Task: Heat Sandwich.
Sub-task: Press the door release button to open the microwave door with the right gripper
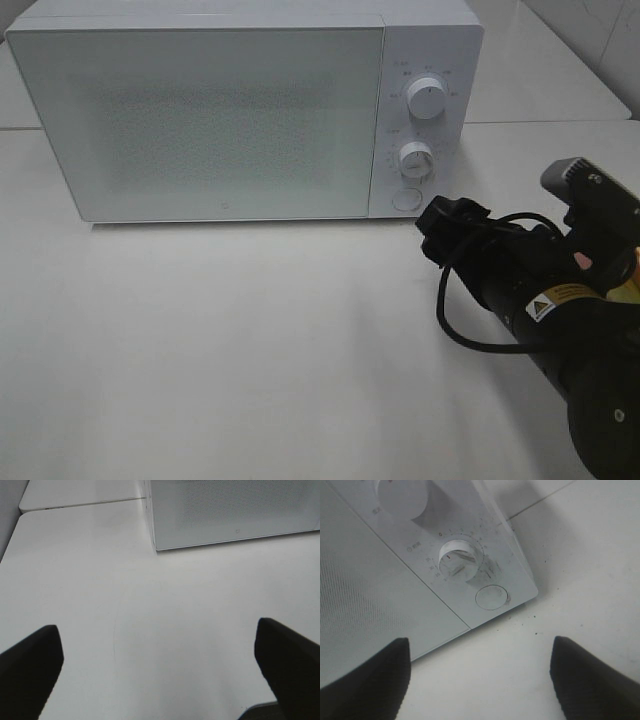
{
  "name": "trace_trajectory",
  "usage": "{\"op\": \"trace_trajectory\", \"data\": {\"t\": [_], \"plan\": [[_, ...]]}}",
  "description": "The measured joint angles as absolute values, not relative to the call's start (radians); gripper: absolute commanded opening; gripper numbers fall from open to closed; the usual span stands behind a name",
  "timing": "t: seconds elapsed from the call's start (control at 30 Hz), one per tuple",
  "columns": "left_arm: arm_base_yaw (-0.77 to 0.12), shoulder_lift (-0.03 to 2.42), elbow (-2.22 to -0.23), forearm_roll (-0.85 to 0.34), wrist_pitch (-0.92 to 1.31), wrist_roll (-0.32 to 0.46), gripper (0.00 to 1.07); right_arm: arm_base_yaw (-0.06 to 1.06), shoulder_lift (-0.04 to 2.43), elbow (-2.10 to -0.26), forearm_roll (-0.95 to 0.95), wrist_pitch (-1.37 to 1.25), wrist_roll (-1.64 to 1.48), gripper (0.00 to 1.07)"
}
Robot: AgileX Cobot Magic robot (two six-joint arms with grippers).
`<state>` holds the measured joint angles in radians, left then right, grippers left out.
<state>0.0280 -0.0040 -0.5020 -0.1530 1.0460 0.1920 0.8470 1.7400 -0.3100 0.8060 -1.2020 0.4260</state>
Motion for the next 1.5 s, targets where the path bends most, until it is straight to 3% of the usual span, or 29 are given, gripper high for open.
{"op": "trace_trajectory", "data": {"t": [0.5,0.63,0.73,0.77,0.83,0.9,0.93,1.03,1.5], "plan": [[0.028,-0.004,-0.502,-0.153,1.046,0.192,1.01,0.847,1.740,-0.310,0.806,-1.202,1.196,0.75],[0.028,-0.004,-0.502,-0.153,1.046,0.192,1.01,0.847,1.740,-0.310,0.806,-1.202,1.290,0.68],[0.028,-0.004,-0.502,-0.153,1.046,0.192,1.01,0.847,1.740,-0.310,0.806,-1.202,1.363,0.53],[0.028,-0.004,-0.502,-0.153,1.046,0.192,1.01,0.847,1.740,-0.310,0.806,-1.202,1.380,0.40],[0.028,-0.004,-0.502,-0.153,1.046,0.192,1.01,0.847,1.740,-0.310,0.806,-1.202,1.389,0.35],[0.028,-0.004,-0.502,-0.153,1.046,0.192,1.01,0.847,1.740,-0.310,0.806,-1.202,1.393,0.16],[0.028,-0.004,-0.502,-0.153,1.046,0.192,1.01,0.847,1.740,-0.310,0.806,-1.202,1.393,0.16],[0.028,-0.004,-0.502,-0.153,1.046,0.192,1.01,0.847,1.740,-0.310,0.806,-1.199,1.393,0.00],[0.028,-0.004,-0.502,-0.153,1.046,0.192,1.01,0.846,1.740,-0.310,0.806,-1.175,1.392,0.00]]}}
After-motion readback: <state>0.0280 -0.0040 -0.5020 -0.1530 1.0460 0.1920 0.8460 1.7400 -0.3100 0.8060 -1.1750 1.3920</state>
